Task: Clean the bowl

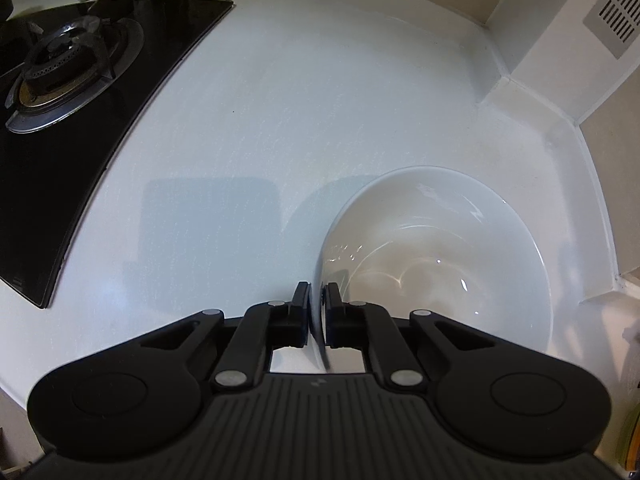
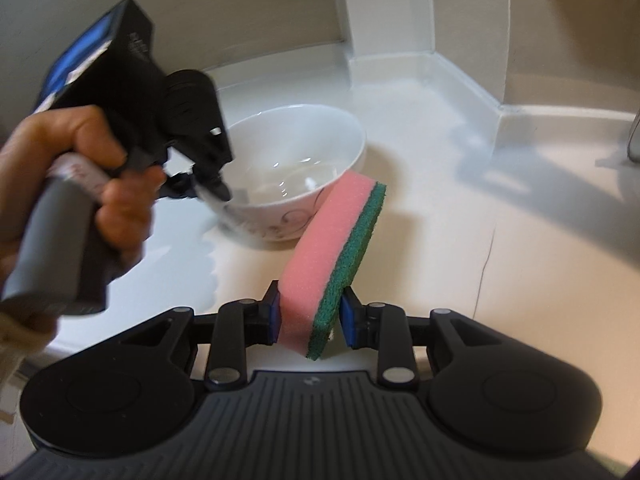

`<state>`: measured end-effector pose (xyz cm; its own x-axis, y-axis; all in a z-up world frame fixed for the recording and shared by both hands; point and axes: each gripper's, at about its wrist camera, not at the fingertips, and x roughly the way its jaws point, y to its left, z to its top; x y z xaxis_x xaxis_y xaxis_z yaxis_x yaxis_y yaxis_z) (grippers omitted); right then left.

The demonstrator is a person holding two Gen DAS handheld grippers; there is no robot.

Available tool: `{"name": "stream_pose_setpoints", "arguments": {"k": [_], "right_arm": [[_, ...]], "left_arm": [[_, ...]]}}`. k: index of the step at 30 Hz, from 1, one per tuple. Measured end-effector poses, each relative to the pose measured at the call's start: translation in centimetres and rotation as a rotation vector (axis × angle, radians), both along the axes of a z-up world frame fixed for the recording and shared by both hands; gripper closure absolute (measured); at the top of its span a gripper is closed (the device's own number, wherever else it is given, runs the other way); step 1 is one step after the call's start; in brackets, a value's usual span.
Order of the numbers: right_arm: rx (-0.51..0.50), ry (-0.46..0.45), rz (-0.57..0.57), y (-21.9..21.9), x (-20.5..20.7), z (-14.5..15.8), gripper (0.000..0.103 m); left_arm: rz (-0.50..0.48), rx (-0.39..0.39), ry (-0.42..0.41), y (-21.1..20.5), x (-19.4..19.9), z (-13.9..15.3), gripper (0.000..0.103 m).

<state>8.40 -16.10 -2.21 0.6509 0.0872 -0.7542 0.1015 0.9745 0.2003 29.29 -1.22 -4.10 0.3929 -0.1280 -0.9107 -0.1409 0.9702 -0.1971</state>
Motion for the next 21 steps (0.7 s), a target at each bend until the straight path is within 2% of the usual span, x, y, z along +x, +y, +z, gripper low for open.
{"name": "stream_pose_setpoints", "arguments": {"k": [6, 8, 10, 13, 17, 19, 21], "right_arm": [[0.076, 0.001, 0.084, 0.3, -1.6, 0.9, 0.078], [0.093, 0.006, 0.068, -0.1, -1.5, 0.8, 0.078], [0.118, 0.018, 0.024, -1.4, -1.0, 0.4, 0.078], [0.074, 0.003, -0.045, -3.2, -0.7, 0.7, 0.078], [0.03, 0.003, -0.092, -4.8, 0.3, 0.6, 0.078], [0.022, 0.002, -0.093, -4.9, 0.7, 0.6, 0.078], [0.025, -0.006, -0.082, -4.6, 1.1, 0.6, 0.078]], "left_arm": [[-0.022, -0.043, 0.021, 0.5, -0.2, -0.1, 0.095], [-0.056, -0.081, 0.047, 0.8, 0.3, -0.1, 0.089], [-0.099, -0.103, 0.078, 1.1, 0.9, -0.1, 0.088], [-0.184, -0.073, 0.108, 1.0, 2.4, 0.2, 0.09], [-0.323, 0.045, 0.052, -0.3, 5.1, 2.1, 0.091], [-0.386, 0.063, 0.032, -1.2, 6.5, 2.8, 0.09], [-0.465, 0.075, 0.048, -2.5, 8.2, 2.9, 0.087]]}}
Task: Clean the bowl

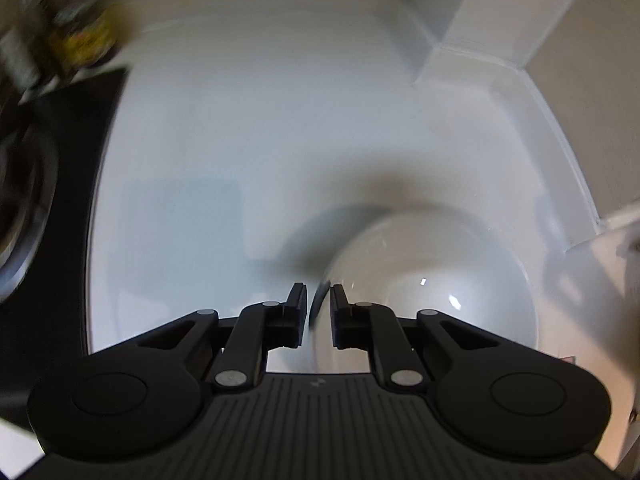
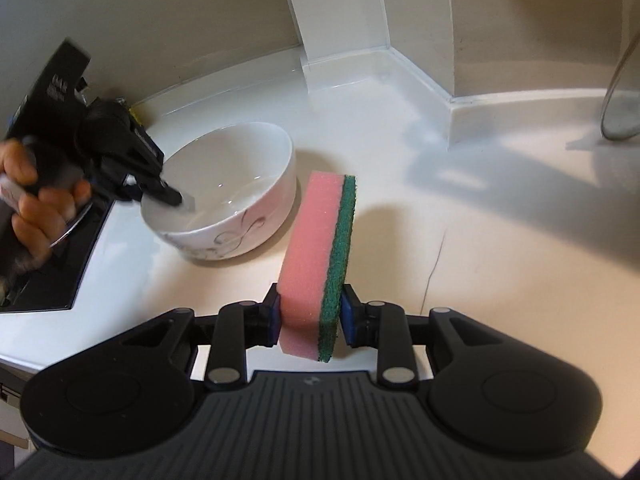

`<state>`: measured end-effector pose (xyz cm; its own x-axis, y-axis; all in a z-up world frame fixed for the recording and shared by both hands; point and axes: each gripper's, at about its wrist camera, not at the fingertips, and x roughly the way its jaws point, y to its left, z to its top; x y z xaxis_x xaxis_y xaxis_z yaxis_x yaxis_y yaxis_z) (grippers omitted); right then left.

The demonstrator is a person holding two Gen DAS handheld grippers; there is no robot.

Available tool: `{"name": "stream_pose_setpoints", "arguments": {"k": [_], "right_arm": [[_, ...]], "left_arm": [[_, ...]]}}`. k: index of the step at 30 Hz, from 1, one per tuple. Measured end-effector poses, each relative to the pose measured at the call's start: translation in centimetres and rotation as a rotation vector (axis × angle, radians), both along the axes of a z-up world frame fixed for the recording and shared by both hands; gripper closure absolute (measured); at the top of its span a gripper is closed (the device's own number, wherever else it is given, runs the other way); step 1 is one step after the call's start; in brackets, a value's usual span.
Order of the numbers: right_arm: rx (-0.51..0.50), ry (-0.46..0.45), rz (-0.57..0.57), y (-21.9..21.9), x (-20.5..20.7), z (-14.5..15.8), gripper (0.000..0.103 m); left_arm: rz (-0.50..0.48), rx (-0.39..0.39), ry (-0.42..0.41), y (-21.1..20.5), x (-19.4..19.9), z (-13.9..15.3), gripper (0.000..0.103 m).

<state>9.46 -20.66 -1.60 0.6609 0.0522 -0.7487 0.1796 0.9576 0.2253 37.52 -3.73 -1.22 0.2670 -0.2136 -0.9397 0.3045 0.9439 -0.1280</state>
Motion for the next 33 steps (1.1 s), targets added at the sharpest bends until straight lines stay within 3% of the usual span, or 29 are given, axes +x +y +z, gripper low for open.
{"name": "stream_pose_setpoints", "arguments": {"k": [4, 7, 13, 16, 17, 23, 27, 33], "right_arm": [[0.02, 0.007, 0.017, 0.8, 0.3, -0.5, 0.078], [0.019, 0.015, 0.018, 1.0, 0.7, -0.6, 0.078], [-0.026, -0.005, -0.013, 0.8, 2.3, -0.4, 0.078], [-0.092, -0.011, -0.003, 0.8, 3.9, -0.5, 0.078], [-0.12, -0.011, 0.001, 0.8, 4.6, -0.7, 0.078], [-0.188, -0.024, 0.03, 0.2, 7.3, -1.7, 0.078], [-0.207, -0.028, 0.034, 1.1, 6.6, -2.0, 0.078], [-0.132, -0.013, 0.012, 2.6, 3.5, -1.7, 0.077]], "left_arm": [[-0.131, 0.023, -0.016, -2.1, 2.0, -0.1, 0.083], [-0.17, 0.028, -0.022, -3.0, 2.9, -0.1, 0.081], [0.002, 0.009, -0.025, -1.6, 0.3, -0.5, 0.09], [0.114, -0.007, 0.023, 0.0, -1.2, -1.3, 0.098], [0.169, -0.031, 0.062, 0.6, -2.2, -2.1, 0.098], [0.363, -0.088, 0.014, 1.7, -5.4, -2.7, 0.096], [0.427, -0.04, -0.044, 0.7, -6.7, -2.6, 0.098], [0.462, -0.024, -0.049, 0.3, -7.3, -2.6, 0.095]]}}
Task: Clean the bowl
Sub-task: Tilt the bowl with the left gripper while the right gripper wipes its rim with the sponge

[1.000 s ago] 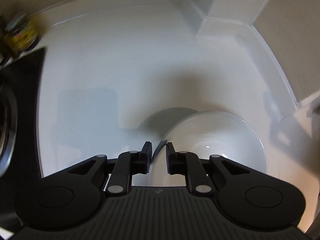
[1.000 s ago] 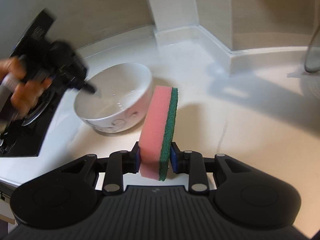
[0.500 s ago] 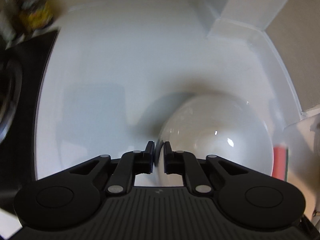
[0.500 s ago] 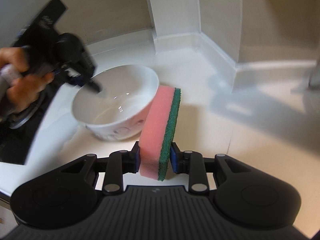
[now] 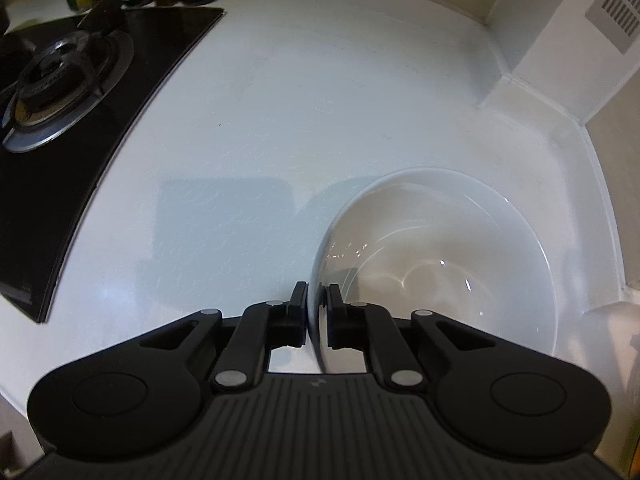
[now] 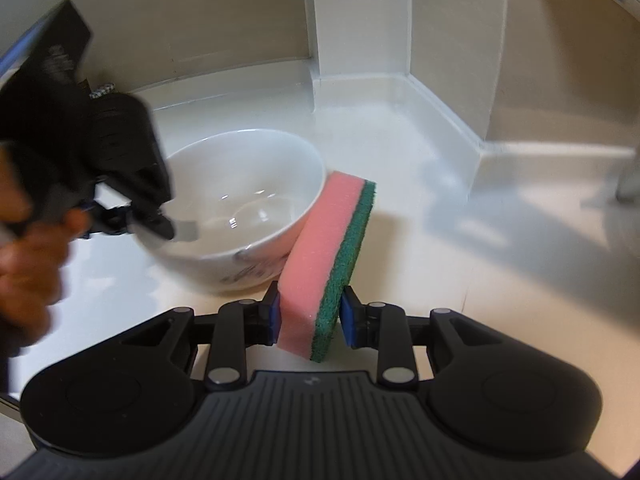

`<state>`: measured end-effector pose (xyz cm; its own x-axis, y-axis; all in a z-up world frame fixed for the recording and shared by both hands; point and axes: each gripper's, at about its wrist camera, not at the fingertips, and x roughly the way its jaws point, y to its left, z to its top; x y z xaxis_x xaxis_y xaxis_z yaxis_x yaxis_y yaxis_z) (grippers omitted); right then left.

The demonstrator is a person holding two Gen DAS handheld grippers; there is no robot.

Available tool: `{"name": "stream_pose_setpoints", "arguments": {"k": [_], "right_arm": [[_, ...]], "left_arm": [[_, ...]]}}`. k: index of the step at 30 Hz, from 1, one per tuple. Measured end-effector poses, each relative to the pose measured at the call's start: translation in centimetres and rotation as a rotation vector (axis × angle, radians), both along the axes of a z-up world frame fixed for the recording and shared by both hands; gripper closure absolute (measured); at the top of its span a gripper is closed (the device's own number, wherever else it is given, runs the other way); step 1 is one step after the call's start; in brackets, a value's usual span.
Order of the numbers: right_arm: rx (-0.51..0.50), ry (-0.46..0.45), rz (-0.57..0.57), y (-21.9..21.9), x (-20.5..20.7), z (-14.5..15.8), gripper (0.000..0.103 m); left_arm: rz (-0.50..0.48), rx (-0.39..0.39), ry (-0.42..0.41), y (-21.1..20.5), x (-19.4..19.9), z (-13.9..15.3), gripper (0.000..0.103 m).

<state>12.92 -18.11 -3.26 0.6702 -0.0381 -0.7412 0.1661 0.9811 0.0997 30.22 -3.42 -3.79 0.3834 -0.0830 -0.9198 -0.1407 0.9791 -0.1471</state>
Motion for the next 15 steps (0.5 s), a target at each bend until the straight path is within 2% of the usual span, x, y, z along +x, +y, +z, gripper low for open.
{"name": "stream_pose_setpoints", "arguments": {"k": [6, 10, 15], "right_arm": [[0.094, 0.031, 0.027, 0.4, -3.1, 1.5, 0.077], [0.17, 0.049, 0.087, 1.2, -4.7, 2.1, 0.077], [0.283, 0.077, 0.136, -0.3, -5.5, 1.9, 0.077]], "left_arm": [[0.026, -0.005, -0.008, -0.3, -0.5, -0.1, 0.094], [0.027, -0.016, -0.012, 0.2, -0.7, 0.2, 0.095], [-0.038, -0.071, 0.038, 1.3, -0.2, -0.1, 0.095]]}}
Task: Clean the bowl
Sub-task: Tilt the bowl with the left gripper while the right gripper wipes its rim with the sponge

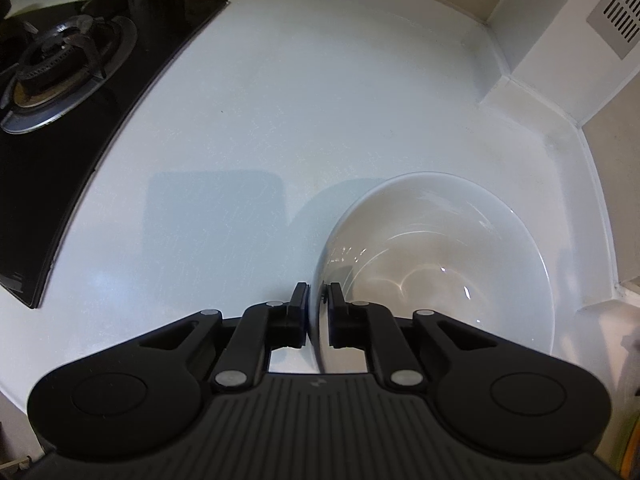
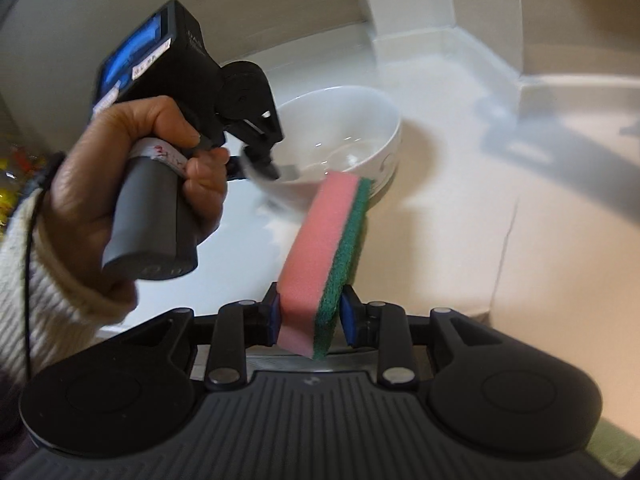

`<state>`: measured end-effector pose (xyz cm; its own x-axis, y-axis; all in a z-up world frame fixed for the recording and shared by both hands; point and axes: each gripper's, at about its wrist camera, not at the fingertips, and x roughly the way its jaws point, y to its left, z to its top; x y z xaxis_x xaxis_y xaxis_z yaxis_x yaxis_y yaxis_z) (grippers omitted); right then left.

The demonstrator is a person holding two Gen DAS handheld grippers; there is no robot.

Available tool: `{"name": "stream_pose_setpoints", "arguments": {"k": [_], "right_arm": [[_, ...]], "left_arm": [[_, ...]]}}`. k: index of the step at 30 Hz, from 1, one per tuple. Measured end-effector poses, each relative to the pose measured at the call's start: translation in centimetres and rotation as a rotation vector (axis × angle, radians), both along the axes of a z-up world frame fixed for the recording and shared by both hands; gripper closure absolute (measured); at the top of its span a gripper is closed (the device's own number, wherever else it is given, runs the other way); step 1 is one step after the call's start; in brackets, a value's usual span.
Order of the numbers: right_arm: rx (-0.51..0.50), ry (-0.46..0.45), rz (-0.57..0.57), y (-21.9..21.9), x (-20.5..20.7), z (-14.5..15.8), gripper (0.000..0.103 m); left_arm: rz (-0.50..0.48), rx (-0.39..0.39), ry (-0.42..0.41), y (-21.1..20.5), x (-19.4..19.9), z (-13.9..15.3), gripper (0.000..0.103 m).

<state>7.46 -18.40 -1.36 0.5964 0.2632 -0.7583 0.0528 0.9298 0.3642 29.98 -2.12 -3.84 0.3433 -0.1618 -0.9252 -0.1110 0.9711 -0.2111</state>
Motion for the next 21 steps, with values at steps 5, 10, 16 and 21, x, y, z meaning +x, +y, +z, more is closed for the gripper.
{"name": "stream_pose_setpoints", "arguments": {"k": [5, 10, 16, 21], "right_arm": [[-0.216, -0.039, 0.05, -4.7, 2.5, 2.1, 0.077], [-0.465, -0.115, 0.32, -7.2, 9.4, 2.9, 0.077], [-0.593, -0.072, 0.578, -5.7, 15.9, 2.6, 0.077], [-0.618, -0.088, 0.776, -3.3, 19.1, 2.9, 0.077]], "left_arm": [[-0.077, -0.03, 0.017, 0.3, -0.1, -0.2, 0.095], [-0.157, 0.013, -0.038, 0.2, -0.3, -0.4, 0.09], [-0.288, 0.069, -0.073, 0.0, 0.5, -0.2, 0.087], [-0.367, 0.107, -0.075, 0.5, 1.9, -0.1, 0.083]]}}
